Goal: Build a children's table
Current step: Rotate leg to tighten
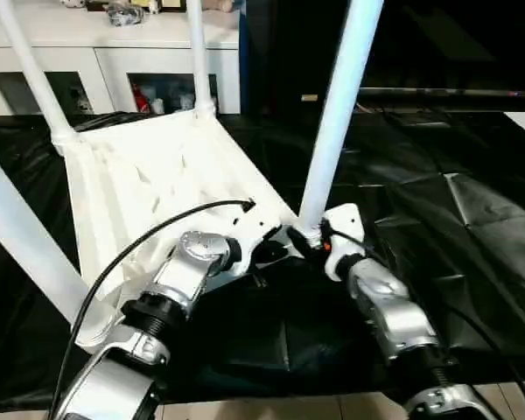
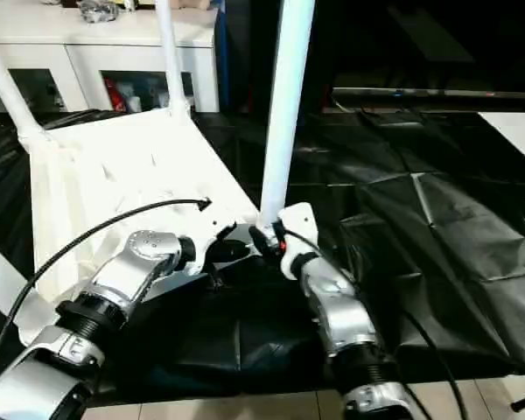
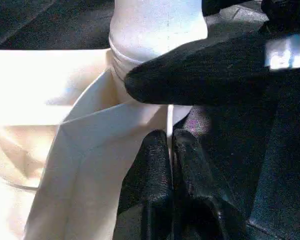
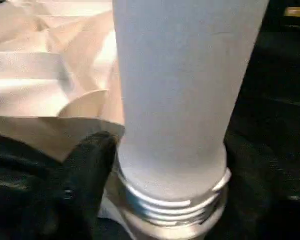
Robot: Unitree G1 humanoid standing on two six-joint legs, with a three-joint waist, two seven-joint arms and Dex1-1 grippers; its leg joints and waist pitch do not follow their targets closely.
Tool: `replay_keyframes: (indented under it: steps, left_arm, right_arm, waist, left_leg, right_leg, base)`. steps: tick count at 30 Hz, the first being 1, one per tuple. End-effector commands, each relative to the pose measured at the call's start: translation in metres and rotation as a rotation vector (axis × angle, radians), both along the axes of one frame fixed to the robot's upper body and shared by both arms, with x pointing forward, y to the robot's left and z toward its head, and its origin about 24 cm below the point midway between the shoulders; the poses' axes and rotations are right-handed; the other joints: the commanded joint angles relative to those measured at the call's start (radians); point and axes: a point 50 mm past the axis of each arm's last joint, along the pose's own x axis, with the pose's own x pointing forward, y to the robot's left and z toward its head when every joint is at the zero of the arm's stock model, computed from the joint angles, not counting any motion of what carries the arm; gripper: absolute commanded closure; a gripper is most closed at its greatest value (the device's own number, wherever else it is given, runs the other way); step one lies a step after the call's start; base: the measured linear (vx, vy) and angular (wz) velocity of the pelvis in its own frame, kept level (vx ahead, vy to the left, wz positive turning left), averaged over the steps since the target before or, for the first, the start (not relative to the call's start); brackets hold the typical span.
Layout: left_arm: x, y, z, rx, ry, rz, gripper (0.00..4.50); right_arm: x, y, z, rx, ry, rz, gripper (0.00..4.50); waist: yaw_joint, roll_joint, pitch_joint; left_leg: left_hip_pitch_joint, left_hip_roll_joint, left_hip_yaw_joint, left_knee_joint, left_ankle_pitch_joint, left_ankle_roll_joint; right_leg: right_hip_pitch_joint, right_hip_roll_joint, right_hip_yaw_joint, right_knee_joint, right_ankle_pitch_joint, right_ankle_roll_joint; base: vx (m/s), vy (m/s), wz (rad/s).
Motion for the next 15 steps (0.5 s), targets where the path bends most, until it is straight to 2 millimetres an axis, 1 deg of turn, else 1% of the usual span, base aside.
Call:
replay_keyframes:
  steps: [1,2,3,4,5,7,8,9,11,12,13,14,15]
  left_arm:
    - [-0.004,-0.003,-0.01,0.011,0.027,-0.004,4.5]
    - [-0.004,-0.001,-0.01,0.012,0.026,-0.022,4.5]
    - [-0.005,0.003,-0.01,0.011,0.033,-0.041,4.5]
    - [-0.006,0.006,-0.01,0.014,0.041,-0.053,4.5]
    - [-0.006,0.006,-0.01,0.014,0.041,-0.053,4.5]
    - [-0.009,0.017,-0.011,0.026,0.064,-0.089,4.5]
    - [-0.01,0.023,-0.01,0.032,0.074,-0.115,4.5]
    - [-0.012,0.028,-0.01,0.034,0.087,-0.144,4.5]
    - [-0.013,0.029,-0.009,0.034,0.092,-0.154,4.5]
    - [-0.016,0.035,-0.007,0.029,0.11,-0.212,4.5]
    - [-0.017,0.035,-0.007,0.027,0.112,-0.222,4.5]
    - [-0.019,0.038,-0.005,0.022,0.121,-0.254,4.5]
    - [-0.023,0.041,-0.003,0.012,0.132,-0.295,4.5]
  right_arm:
    - [-0.009,0.024,0.002,0.037,0.003,0.175,0.72]
    - [-0.01,0.021,0.005,0.033,-0.005,0.218,0.59]
    - [-0.012,0.016,0.009,0.023,-0.008,0.271,0.52]
    - [-0.014,0.011,0.012,0.017,-0.01,0.324,0.42]
    - [-0.014,0.011,0.012,0.017,-0.01,0.324,0.42]
    - [-0.023,-0.007,0.021,-0.018,-0.007,0.447,0.42]
    - [-0.027,-0.016,0.023,-0.042,-0.001,0.5,0.42]
    - [-0.03,-0.023,0.025,-0.069,0.005,0.534,0.42]
    - [-0.031,-0.026,0.025,-0.077,0.007,0.544,0.42]
    - [-0.031,-0.033,0.027,-0.106,0.013,0.562,0.42]
    - [-0.031,-0.034,0.027,-0.106,0.013,0.563,0.42]
    - [-0.031,-0.036,0.028,-0.109,0.016,0.566,0.42]
    - [-0.031,-0.037,0.029,-0.111,0.018,0.574,0.42]
  waist:
    - [0.004,-0.014,-0.044]
    - [0.005,-0.013,-0.044]
    - [0.01,-0.016,-0.044]
    - [0.015,-0.016,-0.047]
    - [0.018,-0.017,-0.047]
    - [0.026,-0.019,-0.046]
    - [0.027,-0.018,-0.045]
    - [0.03,-0.019,-0.048]
    - [0.026,-0.018,-0.047]
    - [0.023,-0.017,-0.047]
    - [0.023,-0.016,-0.049]
    - [0.02,-0.017,-0.051]
    - [0.017,-0.015,-0.052]
  left_leg:
    - [0.014,0.018,-0.02,-0.077,-0.397,0.018]
    - [0.014,0.018,-0.019,-0.077,-0.393,0.02]
    - [0.013,0.019,-0.017,-0.077,-0.378,0.026]
    - [0.011,0.02,-0.016,-0.077,-0.351,0.031]
    - [0.01,0.02,-0.015,-0.077,-0.339,0.034]
    - [0.012,0.022,-0.012,-0.074,-0.326,0.047]
    - [0.01,0.023,-0.013,-0.074,-0.322,0.048]
    - [0.008,0.023,-0.013,-0.072,-0.312,0.053]
    - [0.0,0.023,-0.014,-0.074,-0.298,0.053]
    - [-0.003,0.022,-0.017,-0.076,-0.292,0.044]
    - [-0.001,0.023,-0.018,-0.076,-0.289,0.04]
    - [0.0,0.025,-0.017,-0.074,-0.286,0.039]
    - [-0.002,0.025,-0.017,-0.074,-0.273,0.042]
  right_leg:
    - [0.019,-0.053,0.027,-0.1,-0.47,-0.128]
    - [0.018,-0.053,0.028,-0.102,-0.469,-0.128]
    - [0.021,-0.052,0.028,-0.1,-0.461,-0.127]
    - [0.025,-0.053,0.03,-0.096,-0.432,-0.131]
    - [0.026,-0.052,0.031,-0.096,-0.416,-0.132]
    - [0.026,-0.051,0.033,-0.092,-0.391,-0.142]
    - [0.027,-0.052,0.034,-0.09,-0.388,-0.145]
    - [0.031,-0.052,0.034,-0.087,-0.376,-0.144]
    - [0.033,-0.053,0.031,-0.083,-0.367,-0.148]
    - [0.035,-0.054,0.027,-0.083,-0.378,-0.148]
    - [0.036,-0.055,0.027,-0.082,-0.377,-0.151]
    - [0.035,-0.054,0.029,-0.079,-0.351,-0.162]
    - [0.036,-0.053,0.029,-0.073,-0.309,-0.18]
  base:
    - [0.0,0.0,0.0]
    - [0.0,0.0,0.0]
    - [0.0,0.0,0.0]
    - [0.0,0.0,0.0]
    - [0.0,0.0,0.0]
    - [0.0,0.0,0.0]
    - [0.0,0.0,0.0]
    - [0.0,0.0,0.0]
    - [0.0,0.0,0.0]
    - [0.0,0.0,0.0]
    - [0.0,0.0,0.0]
    - [0.0,0.0,0.0]
    - [0.0,0.0,0.0]
